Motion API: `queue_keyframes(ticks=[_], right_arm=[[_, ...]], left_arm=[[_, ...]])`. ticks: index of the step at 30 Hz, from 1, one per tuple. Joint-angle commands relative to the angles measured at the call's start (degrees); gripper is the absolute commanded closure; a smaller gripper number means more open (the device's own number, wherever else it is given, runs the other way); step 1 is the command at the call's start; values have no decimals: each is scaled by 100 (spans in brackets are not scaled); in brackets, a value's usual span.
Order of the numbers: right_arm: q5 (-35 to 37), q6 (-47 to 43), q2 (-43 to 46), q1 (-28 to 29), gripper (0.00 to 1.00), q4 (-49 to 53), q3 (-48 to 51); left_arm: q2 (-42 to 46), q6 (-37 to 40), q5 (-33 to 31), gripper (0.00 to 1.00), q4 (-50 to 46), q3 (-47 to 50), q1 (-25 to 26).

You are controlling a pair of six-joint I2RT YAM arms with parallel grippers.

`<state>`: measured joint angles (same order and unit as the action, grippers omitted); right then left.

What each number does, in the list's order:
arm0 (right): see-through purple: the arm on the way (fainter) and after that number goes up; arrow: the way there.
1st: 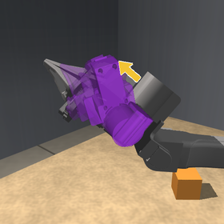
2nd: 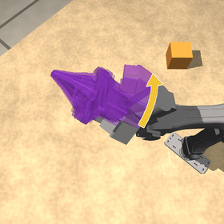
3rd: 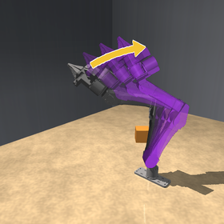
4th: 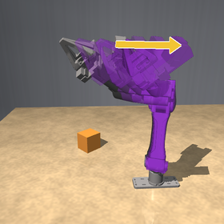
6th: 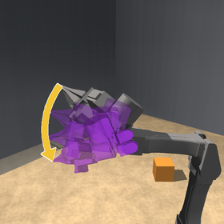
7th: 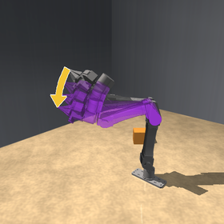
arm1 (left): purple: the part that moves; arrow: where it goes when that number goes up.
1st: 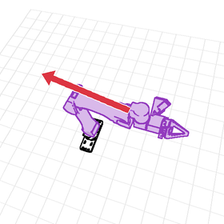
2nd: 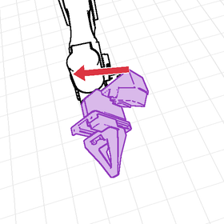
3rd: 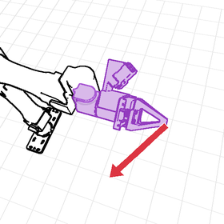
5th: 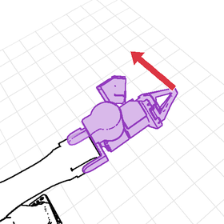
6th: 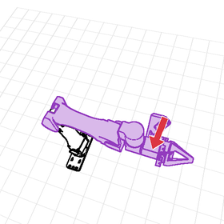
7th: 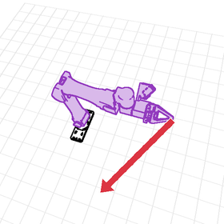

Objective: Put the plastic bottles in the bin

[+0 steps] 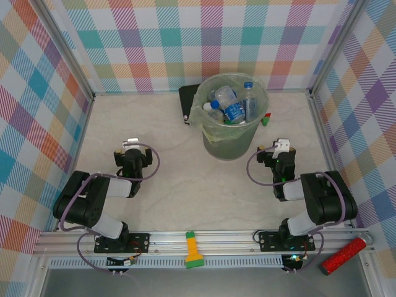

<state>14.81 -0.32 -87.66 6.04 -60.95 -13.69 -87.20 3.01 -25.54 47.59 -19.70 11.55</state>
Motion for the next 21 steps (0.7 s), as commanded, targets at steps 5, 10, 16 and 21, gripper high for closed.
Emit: queue_keyframes(ticks=[5,10,16,21], right_arm=[[-215,3,7,-52,1,566,-553],[-248,18,-38,-86,1,694,-670],[-282,45,-33,-103,1,822,-722],[-317,66,-41,-129,1,879,-761]], left_arm=[[-369,-62,925,0,578,-223,-396],[-337,-153,989,1,413,-284,-464],[-333,-159,990,0,392,-285,-469],[-333,-155,990,0,387,-284,-468]])
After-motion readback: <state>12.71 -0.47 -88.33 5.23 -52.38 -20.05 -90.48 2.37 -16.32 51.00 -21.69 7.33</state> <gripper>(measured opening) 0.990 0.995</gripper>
